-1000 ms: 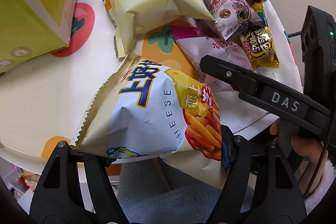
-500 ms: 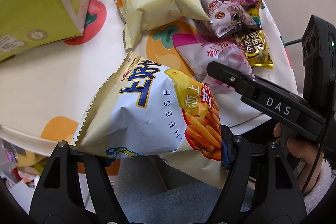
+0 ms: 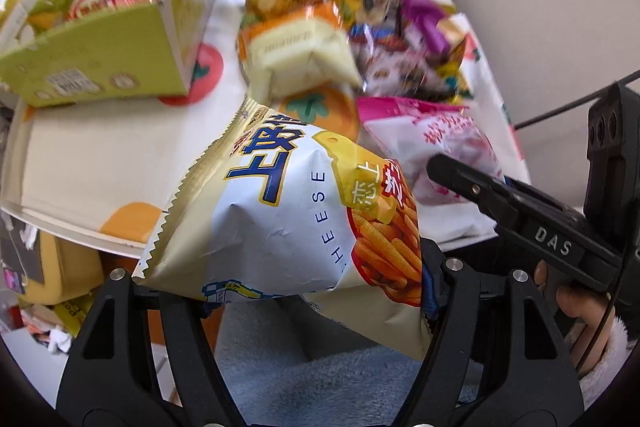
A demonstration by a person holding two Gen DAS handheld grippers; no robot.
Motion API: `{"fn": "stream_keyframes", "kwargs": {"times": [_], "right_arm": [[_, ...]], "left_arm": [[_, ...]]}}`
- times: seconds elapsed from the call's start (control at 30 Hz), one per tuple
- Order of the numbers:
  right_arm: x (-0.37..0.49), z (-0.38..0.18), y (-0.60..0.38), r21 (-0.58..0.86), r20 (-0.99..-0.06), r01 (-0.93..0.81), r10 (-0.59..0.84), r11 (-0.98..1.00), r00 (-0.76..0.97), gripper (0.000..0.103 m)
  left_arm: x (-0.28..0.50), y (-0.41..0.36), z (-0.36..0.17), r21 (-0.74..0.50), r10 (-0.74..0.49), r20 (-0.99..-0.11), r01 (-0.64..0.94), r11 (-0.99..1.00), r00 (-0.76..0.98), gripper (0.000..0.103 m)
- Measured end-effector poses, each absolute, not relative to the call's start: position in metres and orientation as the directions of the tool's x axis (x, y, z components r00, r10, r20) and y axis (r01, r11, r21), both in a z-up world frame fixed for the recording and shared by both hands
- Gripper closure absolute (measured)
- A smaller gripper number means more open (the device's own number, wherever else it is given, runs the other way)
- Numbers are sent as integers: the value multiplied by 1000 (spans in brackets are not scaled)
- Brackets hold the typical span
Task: Organize snacks
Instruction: 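Grasp the cheese fries bag with the left gripper while the right grasps a pink-white candy bag, then carry both bags over the box and open both grippers to drop them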
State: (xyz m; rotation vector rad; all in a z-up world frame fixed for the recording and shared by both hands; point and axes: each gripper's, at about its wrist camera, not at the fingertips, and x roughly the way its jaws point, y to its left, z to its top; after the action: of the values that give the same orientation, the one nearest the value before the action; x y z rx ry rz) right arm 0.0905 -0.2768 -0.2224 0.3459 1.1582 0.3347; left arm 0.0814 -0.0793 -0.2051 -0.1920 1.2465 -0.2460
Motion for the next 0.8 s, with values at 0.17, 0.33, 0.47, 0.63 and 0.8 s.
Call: {"fn": "stream_keyframes", "kwargs": {"times": [0.17,0.33,0.47,0.63,0.8], "right_arm": [[83,-188,-283,427,-790,-137,442,894,425,61],[92,-152,-274,407,-745,-218,460,887,483,61],[113,-124,-253,389,-711,-280,479,878,516,61],[144,-101,-210,371,-676,-339,502,864,539,61],[179,-96,-161,371,-669,-361,516,855,535,61]], "left_arm": [[82,-66,-169,-277,-280,-873,67,958,400,34],[95,-41,-132,-271,-252,-826,36,962,504,34],[115,-6,-107,-257,-215,-796,4,966,566,34],[151,47,-89,-235,-171,-783,-29,972,598,34],[191,103,-86,-213,-145,-794,-46,976,590,34]]}}
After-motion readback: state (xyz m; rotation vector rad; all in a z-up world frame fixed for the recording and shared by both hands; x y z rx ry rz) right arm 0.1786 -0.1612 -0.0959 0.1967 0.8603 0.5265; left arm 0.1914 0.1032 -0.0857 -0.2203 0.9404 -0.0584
